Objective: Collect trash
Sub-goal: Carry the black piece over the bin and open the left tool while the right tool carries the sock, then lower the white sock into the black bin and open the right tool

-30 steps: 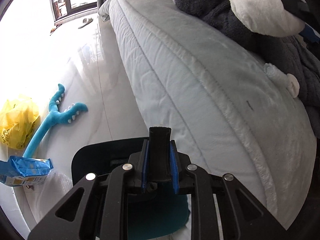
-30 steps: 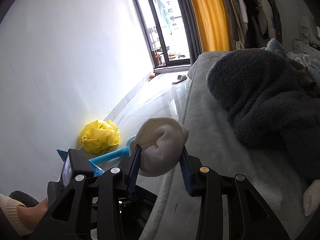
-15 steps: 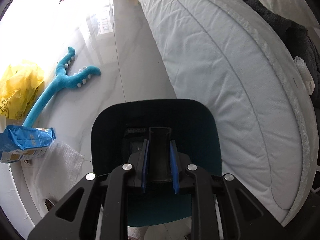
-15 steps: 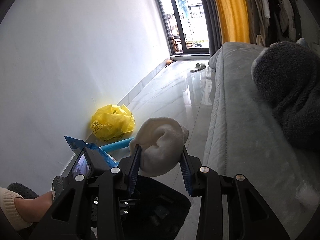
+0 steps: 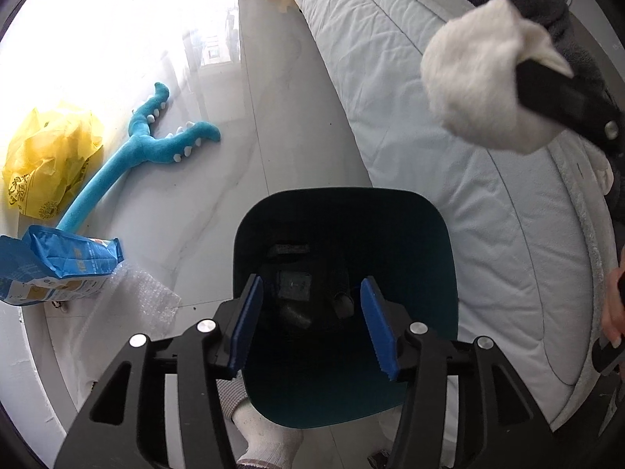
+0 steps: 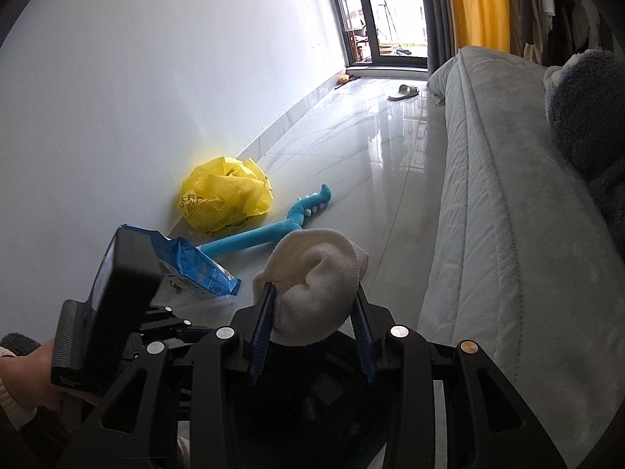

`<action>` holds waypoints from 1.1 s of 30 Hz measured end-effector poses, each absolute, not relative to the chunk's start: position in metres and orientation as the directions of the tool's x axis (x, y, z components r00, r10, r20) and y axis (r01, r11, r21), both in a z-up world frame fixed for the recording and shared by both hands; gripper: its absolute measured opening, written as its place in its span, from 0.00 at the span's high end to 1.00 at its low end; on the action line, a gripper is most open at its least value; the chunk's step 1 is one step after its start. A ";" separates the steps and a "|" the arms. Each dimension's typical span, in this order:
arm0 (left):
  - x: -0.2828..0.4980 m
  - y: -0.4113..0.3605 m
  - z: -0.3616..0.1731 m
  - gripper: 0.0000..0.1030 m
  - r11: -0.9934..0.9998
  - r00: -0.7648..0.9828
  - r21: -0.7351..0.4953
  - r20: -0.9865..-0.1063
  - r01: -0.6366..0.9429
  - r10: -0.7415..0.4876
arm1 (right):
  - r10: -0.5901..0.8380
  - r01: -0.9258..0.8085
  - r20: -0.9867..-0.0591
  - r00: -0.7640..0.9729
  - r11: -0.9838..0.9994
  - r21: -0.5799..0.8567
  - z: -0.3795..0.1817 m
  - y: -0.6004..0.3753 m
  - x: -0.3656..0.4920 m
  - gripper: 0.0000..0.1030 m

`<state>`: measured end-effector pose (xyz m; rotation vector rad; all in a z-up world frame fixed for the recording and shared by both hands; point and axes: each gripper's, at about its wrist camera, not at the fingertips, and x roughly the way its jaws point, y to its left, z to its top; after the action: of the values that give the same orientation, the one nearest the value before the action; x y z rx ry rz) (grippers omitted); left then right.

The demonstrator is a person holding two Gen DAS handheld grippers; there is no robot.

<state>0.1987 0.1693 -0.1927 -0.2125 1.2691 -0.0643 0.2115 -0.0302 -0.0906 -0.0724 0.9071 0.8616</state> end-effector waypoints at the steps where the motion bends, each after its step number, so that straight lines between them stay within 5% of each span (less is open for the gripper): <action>1: 0.197 0.172 -0.188 0.43 0.978 0.317 -0.195 -0.934 -0.069 -0.164 | 0.621 -0.682 -0.722 0.305 0.672 0.289 -0.094 -0.028 0.211 0.63; 33: 0.161 0.231 -0.089 0.35 0.972 0.704 -0.210 -0.706 -0.102 -0.079 | 0.474 -0.718 -0.876 0.092 0.641 0.272 -0.195 0.038 0.188 0.62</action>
<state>0.1613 0.2313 -0.0890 -0.2419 0.7923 0.0125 0.1882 0.0379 -0.1955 -0.2506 1.1809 0.8986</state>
